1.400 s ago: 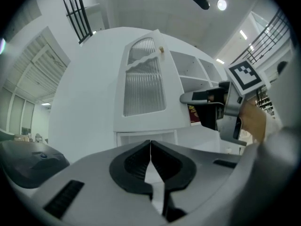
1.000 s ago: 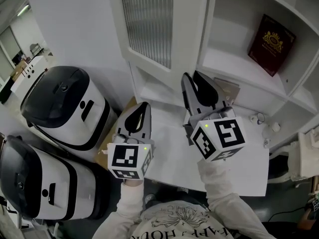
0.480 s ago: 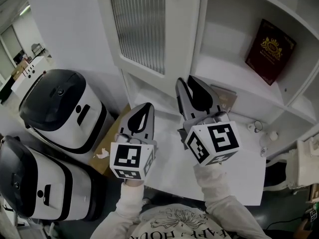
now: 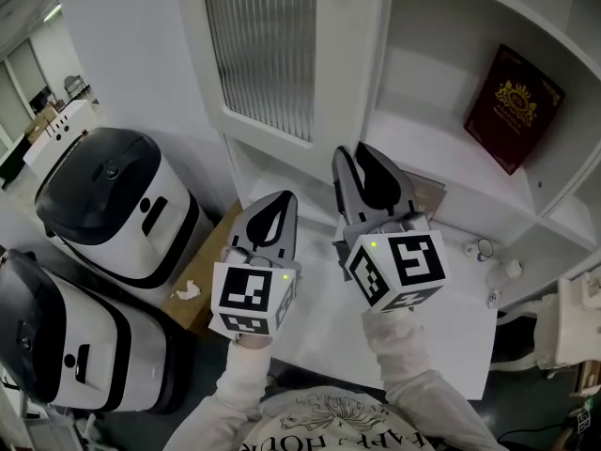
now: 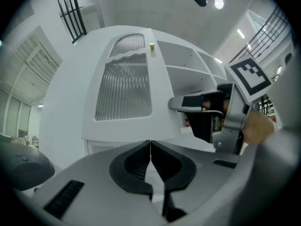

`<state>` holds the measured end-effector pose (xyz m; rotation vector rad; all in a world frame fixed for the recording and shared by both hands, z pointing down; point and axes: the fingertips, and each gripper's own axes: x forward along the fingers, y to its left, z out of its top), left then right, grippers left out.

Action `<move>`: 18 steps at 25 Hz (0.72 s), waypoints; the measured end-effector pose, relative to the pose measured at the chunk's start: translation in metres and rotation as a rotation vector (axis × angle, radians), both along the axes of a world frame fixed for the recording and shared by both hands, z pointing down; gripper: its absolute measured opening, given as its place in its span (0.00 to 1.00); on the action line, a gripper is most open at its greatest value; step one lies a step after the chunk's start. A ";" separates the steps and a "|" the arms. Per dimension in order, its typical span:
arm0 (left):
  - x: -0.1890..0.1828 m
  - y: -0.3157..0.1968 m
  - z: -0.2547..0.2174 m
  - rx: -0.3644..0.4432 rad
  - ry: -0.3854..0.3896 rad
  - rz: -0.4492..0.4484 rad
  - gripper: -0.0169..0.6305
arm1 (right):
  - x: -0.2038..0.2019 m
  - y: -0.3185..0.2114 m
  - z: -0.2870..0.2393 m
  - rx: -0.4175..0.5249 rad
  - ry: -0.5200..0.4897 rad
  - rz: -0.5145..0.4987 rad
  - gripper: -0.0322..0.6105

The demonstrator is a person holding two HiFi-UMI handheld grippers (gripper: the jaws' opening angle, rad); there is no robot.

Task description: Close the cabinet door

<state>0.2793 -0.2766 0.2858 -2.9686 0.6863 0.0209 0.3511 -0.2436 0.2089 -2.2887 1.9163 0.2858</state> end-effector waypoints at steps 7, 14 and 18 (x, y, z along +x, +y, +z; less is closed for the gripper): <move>0.011 -0.008 -0.004 0.003 0.003 -0.018 0.03 | 0.014 -0.006 0.000 0.002 0.002 0.021 0.19; 0.019 -0.014 -0.003 0.002 -0.001 -0.022 0.03 | 0.028 -0.012 0.000 0.009 0.012 0.073 0.19; 0.020 -0.018 0.000 -0.002 -0.005 -0.026 0.03 | 0.033 -0.014 0.000 0.009 0.029 0.110 0.20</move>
